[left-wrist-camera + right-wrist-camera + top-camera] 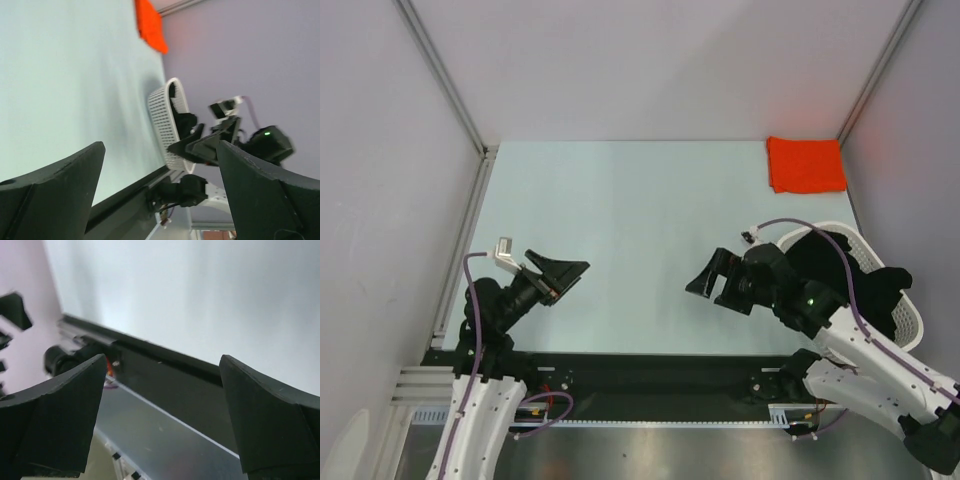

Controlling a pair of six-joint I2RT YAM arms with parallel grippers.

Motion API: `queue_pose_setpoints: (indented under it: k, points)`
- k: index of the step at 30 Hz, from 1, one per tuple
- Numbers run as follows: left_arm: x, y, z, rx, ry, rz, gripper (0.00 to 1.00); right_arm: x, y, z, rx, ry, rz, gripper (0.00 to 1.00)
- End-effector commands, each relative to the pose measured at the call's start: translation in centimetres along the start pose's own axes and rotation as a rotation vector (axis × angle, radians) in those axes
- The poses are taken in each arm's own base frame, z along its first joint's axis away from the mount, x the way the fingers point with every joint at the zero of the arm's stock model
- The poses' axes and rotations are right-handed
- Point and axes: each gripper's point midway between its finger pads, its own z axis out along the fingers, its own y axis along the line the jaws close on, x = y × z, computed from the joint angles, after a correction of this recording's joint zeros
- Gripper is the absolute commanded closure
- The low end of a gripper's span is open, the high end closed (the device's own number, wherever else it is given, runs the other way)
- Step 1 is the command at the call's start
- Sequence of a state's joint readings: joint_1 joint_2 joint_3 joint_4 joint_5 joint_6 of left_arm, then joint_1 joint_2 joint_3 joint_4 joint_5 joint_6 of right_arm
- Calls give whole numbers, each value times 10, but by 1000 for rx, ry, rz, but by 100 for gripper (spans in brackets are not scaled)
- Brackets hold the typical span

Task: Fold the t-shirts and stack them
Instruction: Grab the tshirt from the pile

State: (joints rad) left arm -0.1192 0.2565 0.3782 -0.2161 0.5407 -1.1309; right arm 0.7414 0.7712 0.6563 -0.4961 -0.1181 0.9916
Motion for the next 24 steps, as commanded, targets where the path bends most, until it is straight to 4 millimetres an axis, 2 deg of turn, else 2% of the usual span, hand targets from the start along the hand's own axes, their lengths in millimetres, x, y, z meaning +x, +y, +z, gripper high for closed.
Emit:
queue_pose_setpoints:
  k: [1,2,3,4,5,6,7,8,9,10,11,12,14,15,16,17,19,20,21,22,23,24]
  points:
    - [-6,17,-6,-138,-10,77,0,-27,-41,-22,307,-62,-107,0]
    - [-5,21,-5,-159,-2,51,0,-32,-58,-32,407,-59,-101,0]
    - [-2,29,-2,-193,18,16,0,-49,-53,-41,432,-101,-117,0]
    - [4,33,-1,-205,51,-15,0,-51,-68,-48,522,-70,-121,0]
    - [9,38,1,-216,79,-50,0,-60,-73,-54,566,-76,-128,0]
    - [14,47,5,-243,114,-82,0,-81,-84,-68,650,-130,-129,0]
    - [18,48,6,-240,139,-91,0,-92,-89,-81,729,-146,-115,0]
    - [13,46,7,-244,137,-32,0,-104,-96,-91,791,-186,-91,0]
    - [14,55,3,-320,159,-21,0,-123,-114,-109,885,-245,-51,0]
    - [5,57,-1,-374,131,24,0,-134,-120,-118,921,-273,-29,0]
    - [-21,45,-5,-409,45,137,0,-143,-133,-128,976,-297,9,0]
    - [-28,44,-13,-450,14,172,0,-152,-150,-145,1034,-330,75,0]
    - [-54,30,-24,-492,-92,250,0,-163,-172,-161,1089,-383,160,0]
    - [-55,32,-30,-526,-103,237,0,-166,-188,-174,1126,-416,227,0]
    - [-57,29,-35,-538,-129,211,0,-171,-197,-176,1127,-448,254,0]
    - [-55,24,-36,-523,-117,213,0,-167,-210,-177,1167,-445,285,1]
    - [-48,10,-27,-420,-61,266,0,-171,-223,-173,1173,-471,334,1]
    - [-41,6,-21,-375,-20,269,0,-165,-234,-168,1182,-456,366,1]
    - [-32,-8,-14,-282,38,274,0,-165,-244,-163,1190,-448,388,2]
    - [-28,-13,-10,-243,69,267,0,-171,-253,-164,1196,-486,419,2]
    - [-24,-14,-3,-220,109,255,0,-166,-267,-166,1252,-486,438,2]
    - [-17,-29,2,-134,165,265,0,-165,-278,-163,1276,-476,450,2]
